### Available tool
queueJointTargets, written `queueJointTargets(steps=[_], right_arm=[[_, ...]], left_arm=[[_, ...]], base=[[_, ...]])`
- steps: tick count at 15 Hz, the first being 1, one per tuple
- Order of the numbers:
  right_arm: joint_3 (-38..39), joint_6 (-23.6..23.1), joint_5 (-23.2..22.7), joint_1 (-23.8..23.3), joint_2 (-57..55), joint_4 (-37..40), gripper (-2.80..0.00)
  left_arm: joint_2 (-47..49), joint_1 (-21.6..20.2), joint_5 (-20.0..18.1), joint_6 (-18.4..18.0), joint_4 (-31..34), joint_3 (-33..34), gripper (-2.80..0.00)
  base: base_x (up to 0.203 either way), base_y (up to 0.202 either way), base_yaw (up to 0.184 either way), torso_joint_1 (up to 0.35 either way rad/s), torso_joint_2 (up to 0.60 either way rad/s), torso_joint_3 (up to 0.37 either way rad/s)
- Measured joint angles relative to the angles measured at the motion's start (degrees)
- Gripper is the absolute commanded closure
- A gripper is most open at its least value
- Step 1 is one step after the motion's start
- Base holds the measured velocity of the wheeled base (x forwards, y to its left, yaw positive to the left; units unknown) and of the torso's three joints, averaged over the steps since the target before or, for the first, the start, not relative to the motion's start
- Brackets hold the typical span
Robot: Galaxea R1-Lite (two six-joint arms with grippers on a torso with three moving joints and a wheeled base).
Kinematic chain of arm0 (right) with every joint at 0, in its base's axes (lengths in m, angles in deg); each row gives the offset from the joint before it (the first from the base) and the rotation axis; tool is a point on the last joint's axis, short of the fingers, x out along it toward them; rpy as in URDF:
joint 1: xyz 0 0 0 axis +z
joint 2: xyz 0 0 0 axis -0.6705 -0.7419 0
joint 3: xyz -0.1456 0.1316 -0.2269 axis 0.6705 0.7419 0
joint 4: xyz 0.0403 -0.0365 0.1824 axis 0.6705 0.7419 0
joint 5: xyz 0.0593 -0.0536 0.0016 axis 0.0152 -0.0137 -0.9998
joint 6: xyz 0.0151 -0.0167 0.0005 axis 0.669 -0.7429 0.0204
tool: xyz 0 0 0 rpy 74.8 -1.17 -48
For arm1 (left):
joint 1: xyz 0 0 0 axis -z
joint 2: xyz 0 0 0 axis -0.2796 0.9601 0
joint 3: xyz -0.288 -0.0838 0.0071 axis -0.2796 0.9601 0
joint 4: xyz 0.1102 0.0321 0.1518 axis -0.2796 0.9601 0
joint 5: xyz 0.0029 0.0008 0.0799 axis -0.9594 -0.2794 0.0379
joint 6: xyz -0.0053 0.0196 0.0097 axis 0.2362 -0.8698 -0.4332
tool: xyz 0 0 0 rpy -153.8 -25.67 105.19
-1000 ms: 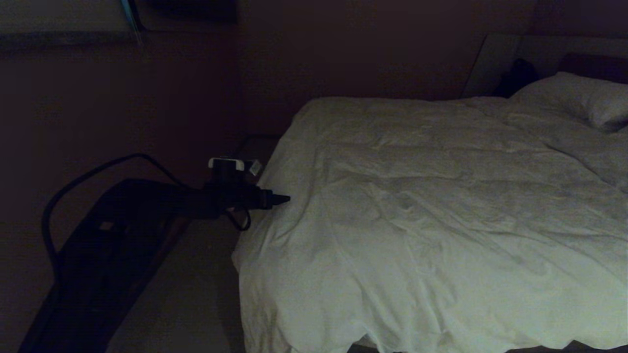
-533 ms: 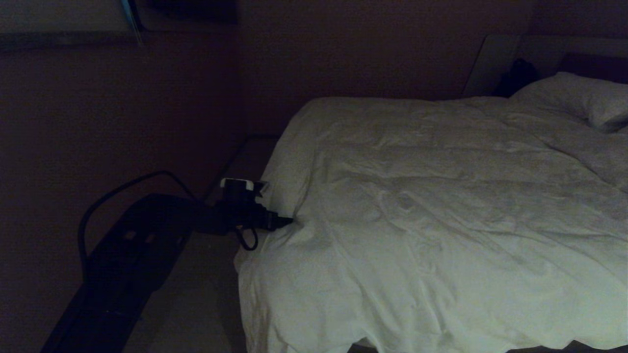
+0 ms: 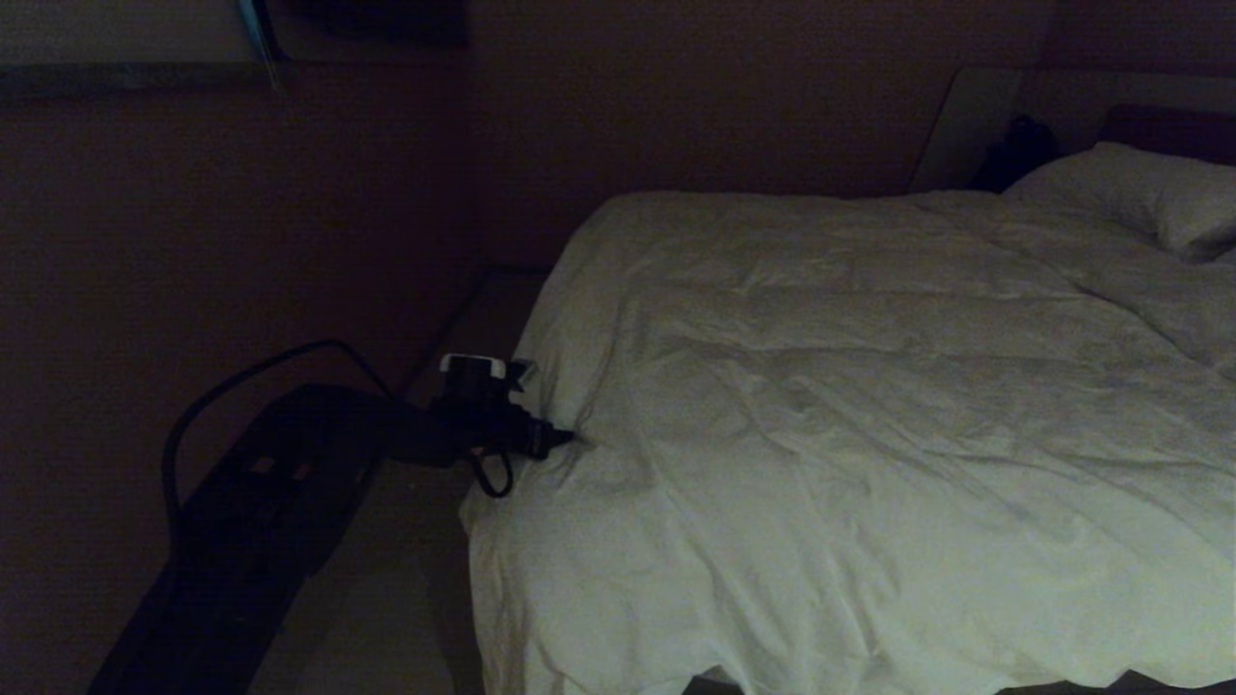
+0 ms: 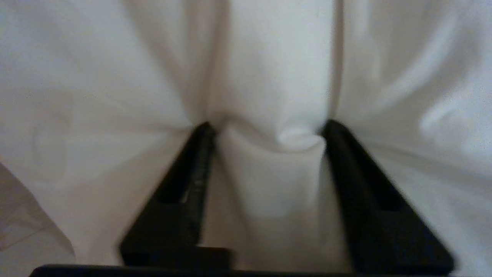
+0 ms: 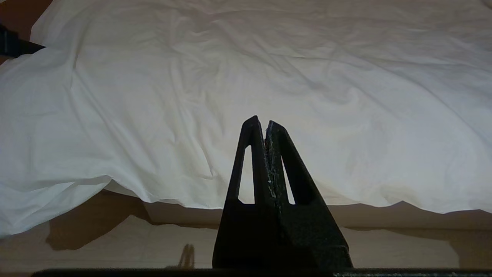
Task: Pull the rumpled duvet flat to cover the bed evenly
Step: Flatten the corners of the folded blanket
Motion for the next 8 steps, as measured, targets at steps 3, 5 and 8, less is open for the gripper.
queueJointTargets(steps=[3,5,8], right_arm=[[0.0,0.0,0.0,0.0,0.0,0.0,0.00],[0.0,0.0,0.0,0.0,0.0,0.0,0.00],[0.0,0.0,0.0,0.0,0.0,0.0,0.00]], left_arm=[[-0.4,0.6,0.1,0.4,-0.5,0.0,0.00],[-1.1,1.0,0.2,1.7,-0.5,0.1,0.00],[-3.0,1.5,0.2,6.3,-0.1,0.2,0.00]], base=[[0.000,0.000,0.000,0.000,0.00,0.000],[0.000,0.000,0.000,0.000,0.00,0.000],[0.000,0.000,0.000,0.000,0.00,0.000]])
